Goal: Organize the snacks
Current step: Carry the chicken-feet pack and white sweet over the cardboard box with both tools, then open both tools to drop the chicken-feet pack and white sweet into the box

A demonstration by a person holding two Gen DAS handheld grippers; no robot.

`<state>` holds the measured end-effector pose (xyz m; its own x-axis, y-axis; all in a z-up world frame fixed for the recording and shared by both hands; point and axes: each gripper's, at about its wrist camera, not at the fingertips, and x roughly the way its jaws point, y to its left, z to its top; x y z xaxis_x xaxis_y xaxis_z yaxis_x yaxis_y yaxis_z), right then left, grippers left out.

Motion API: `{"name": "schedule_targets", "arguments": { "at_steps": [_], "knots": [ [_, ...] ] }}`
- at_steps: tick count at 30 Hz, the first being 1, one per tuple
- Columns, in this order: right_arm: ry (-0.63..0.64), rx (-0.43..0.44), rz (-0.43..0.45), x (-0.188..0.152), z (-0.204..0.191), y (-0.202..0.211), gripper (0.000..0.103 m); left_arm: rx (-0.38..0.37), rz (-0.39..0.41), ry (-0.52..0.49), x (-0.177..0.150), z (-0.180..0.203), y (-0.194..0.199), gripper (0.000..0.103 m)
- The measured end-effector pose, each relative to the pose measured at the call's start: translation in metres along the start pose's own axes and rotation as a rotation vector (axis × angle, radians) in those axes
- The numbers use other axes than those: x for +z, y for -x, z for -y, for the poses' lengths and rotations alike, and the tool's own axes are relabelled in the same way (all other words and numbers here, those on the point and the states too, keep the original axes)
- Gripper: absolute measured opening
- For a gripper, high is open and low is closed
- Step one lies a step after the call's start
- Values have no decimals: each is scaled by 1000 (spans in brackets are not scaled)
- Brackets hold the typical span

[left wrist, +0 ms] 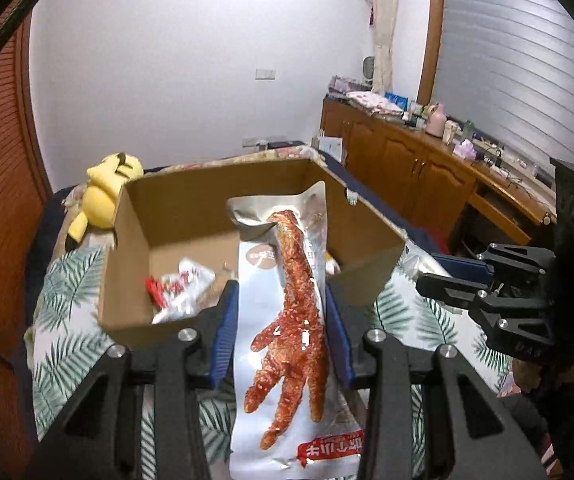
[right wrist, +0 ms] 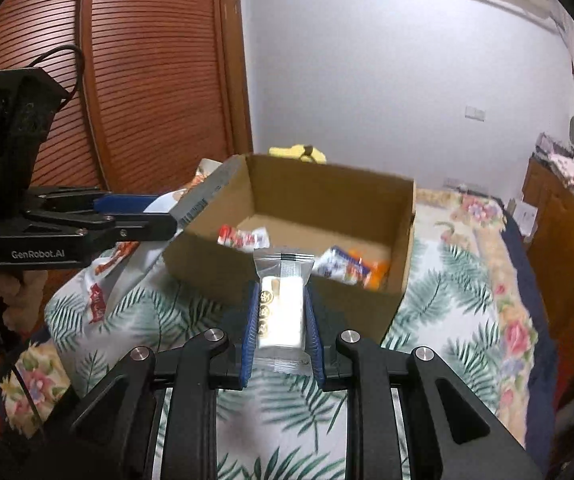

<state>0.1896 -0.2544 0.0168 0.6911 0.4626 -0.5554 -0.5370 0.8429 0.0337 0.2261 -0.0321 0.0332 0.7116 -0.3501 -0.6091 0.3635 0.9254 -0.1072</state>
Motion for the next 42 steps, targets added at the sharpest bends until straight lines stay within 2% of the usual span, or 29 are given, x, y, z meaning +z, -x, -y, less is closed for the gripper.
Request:
{"name": "schedule_targets", "arguments": {
  "at_steps": [4,12,18,24,37,42],
  "knots": [
    [2,-18,16,22,2,-8,20,-12,10,-1,23,-16,-13,40],
    [-2,-27,18,51,7,-34,20,10,34,-8,60,-40,-39,40],
    [2,-32,-2,63,14,-60,21,11,-11,0,76,-59,-75,40],
    [-8,-28,-32,61,19,-84,20,22,-67,-7,77,-65,-109,41],
    [-64,-11,-100,53,34,-128,20,46,-189,-35,63,-68,-152,43],
    [-90,-1,-152,49,37,-144,21,57,-206,-34,62,-66,-154,51]
  ]
}}
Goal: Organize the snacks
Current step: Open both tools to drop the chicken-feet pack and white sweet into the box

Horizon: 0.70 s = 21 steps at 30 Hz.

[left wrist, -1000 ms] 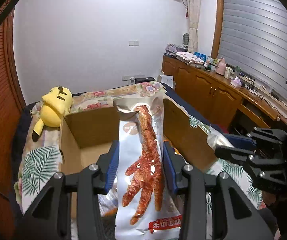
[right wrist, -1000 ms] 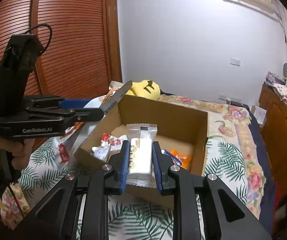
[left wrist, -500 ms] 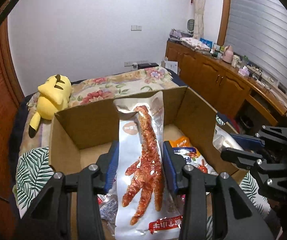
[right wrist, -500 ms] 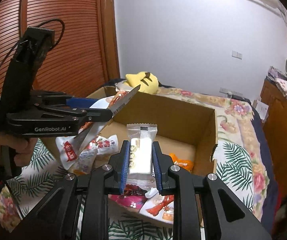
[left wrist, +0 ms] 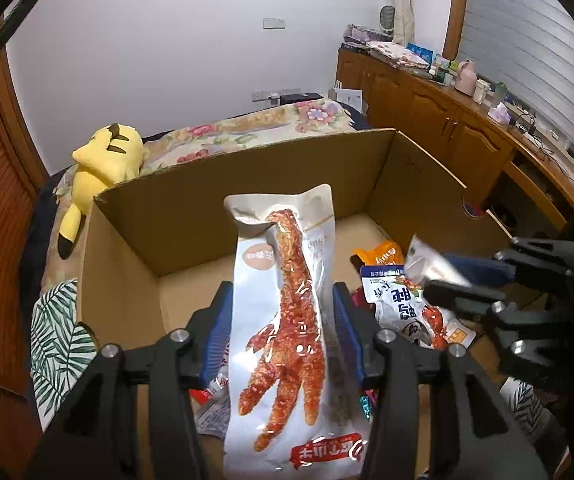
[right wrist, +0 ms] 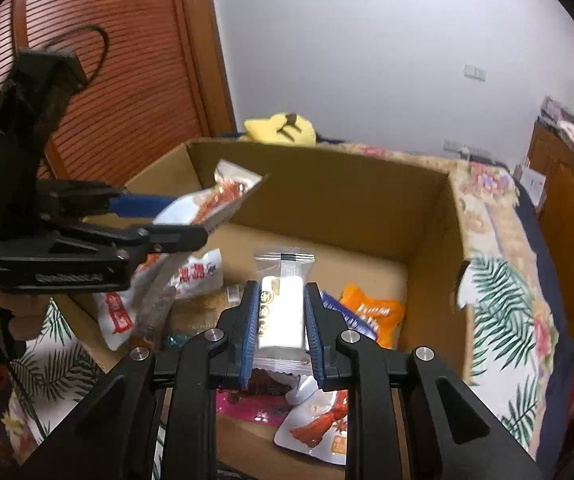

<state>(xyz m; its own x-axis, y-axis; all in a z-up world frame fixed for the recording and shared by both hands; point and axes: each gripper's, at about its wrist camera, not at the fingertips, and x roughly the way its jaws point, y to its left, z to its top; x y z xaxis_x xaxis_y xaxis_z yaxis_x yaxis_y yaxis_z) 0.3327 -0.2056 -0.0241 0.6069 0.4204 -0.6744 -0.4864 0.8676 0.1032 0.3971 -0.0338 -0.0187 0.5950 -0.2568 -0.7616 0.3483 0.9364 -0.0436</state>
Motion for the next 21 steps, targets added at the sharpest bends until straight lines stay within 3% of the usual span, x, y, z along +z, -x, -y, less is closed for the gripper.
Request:
{"name": "schedule_targets", "arguments": {
  "at_steps": [5,9,12,14,21],
  "knots": [
    [-5,-12,-25,-5,2,-9,22,12,5,24,-5,-3,4,57],
    [-15,-11,-32,-5,5,-12,49,27,12,37,-8,-4,6,58],
    [-11,-27,-26,-7,4,-10,50,44,35,38,-10,-4,12,63],
    [-14,-28,-20,-9,4,-5,50,50,57,43,-10,-5,18,80],
    [-41,-34,39,-11,1,25,50,62,164,66,-17,-2,55,80]
  ]
}}
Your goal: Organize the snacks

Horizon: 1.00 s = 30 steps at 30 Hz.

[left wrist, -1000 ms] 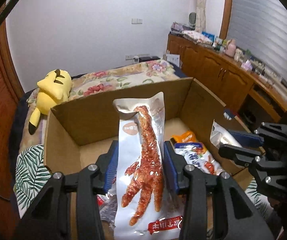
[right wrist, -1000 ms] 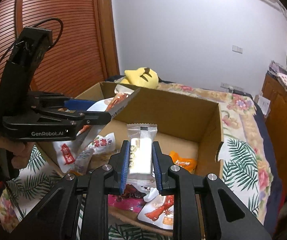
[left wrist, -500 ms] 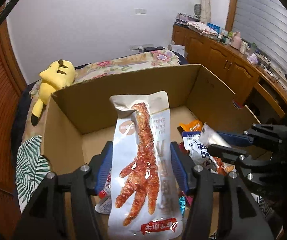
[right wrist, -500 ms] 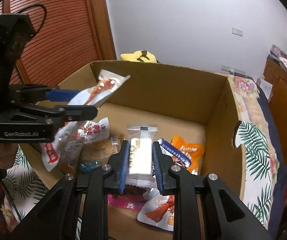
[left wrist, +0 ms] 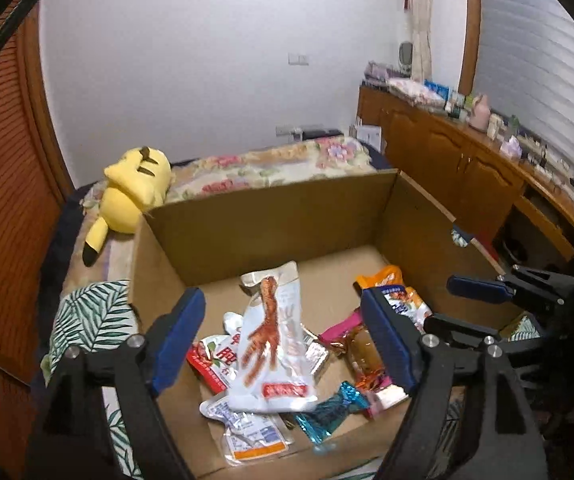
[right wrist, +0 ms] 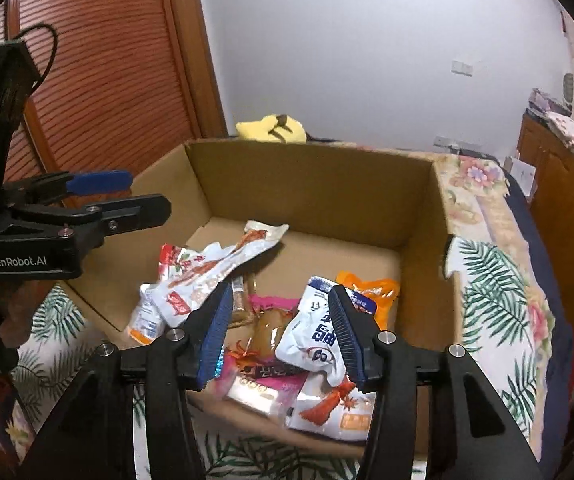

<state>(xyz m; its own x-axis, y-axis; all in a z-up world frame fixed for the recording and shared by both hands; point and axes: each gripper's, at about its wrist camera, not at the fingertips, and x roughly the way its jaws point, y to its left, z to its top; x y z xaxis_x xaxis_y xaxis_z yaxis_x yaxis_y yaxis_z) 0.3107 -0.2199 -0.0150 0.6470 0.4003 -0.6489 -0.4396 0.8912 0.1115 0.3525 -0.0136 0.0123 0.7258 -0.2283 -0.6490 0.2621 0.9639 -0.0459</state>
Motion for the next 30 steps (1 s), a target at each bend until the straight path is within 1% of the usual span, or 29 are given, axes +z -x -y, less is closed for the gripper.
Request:
{"name": "schedule_targets", "arguments": {
  "at_steps": [3,4,7,8,9,10,11,12,14,16,18,20,22,25,27,30],
  "knots": [
    [-14,-4,39,-1,-2,22,51,-8,49,27,-5,2,27,81],
    [-18,-7,54,-2,-4,32,53,-7,60,33,-7,1,35,81],
    [-21,-22,103,-8,-11,63,55,12,104,37,-15,5,66,81],
    [-22,-25,113,-9,-14,71,56,21,119,36,-19,7,76,84],
    [-25,-28,128,-13,-17,83,58,32,140,37,-24,10,91,87],
    [-27,-29,138,-16,-18,91,61,38,154,39,-26,12,98,95],
    [-29,-33,153,-18,-22,102,65,46,175,41,-31,14,109,100],
    [-30,-37,166,-20,-25,110,67,52,201,41,-37,16,124,101],
    [-31,-44,193,-26,-31,128,72,57,225,32,-43,21,142,103],
    [-34,-52,221,-32,-38,144,88,73,240,18,-50,26,158,103],
    [-36,-58,246,-37,-44,158,94,101,246,0,-58,33,173,103],
    [-42,-66,266,-42,-50,172,97,112,260,-13,-64,38,186,103],
    [-43,-69,279,-45,-56,182,103,126,269,-13,-72,42,199,103],
    [-31,-90,306,-51,-66,197,103,132,295,-12,-82,51,217,103],
    [-23,-104,318,-54,-73,205,103,151,310,1,-88,53,228,103],
    [-20,-124,338,-59,-80,215,103,155,312,31,-96,54,239,103]
  ]
}}
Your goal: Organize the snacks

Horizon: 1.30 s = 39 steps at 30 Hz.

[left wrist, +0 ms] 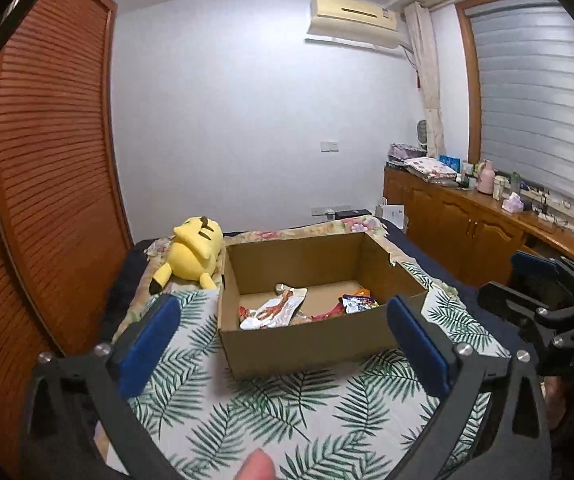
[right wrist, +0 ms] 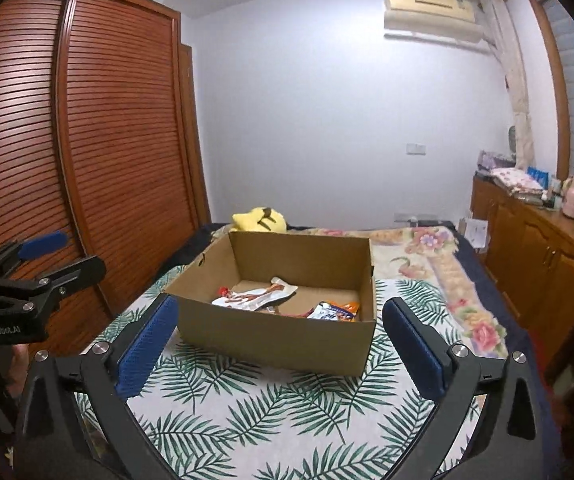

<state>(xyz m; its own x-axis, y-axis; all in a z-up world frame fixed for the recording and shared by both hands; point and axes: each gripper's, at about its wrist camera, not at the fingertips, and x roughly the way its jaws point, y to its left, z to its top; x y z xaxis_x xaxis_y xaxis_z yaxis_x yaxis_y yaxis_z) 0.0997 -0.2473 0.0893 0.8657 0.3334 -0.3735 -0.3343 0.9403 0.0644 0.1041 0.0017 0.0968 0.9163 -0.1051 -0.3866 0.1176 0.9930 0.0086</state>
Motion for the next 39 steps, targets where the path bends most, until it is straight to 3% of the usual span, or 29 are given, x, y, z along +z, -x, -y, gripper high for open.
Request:
{"name": "schedule_targets", "arguments": {
  "at_steps": [16,39],
  "knots": [
    [-2,-81,69,-22,-16,50,103,55,9,40,-32,-3,39,103],
    [-10,-101,65,-32,-11,54,103,79,-13,49,-49,-13,40,103]
  ]
}}
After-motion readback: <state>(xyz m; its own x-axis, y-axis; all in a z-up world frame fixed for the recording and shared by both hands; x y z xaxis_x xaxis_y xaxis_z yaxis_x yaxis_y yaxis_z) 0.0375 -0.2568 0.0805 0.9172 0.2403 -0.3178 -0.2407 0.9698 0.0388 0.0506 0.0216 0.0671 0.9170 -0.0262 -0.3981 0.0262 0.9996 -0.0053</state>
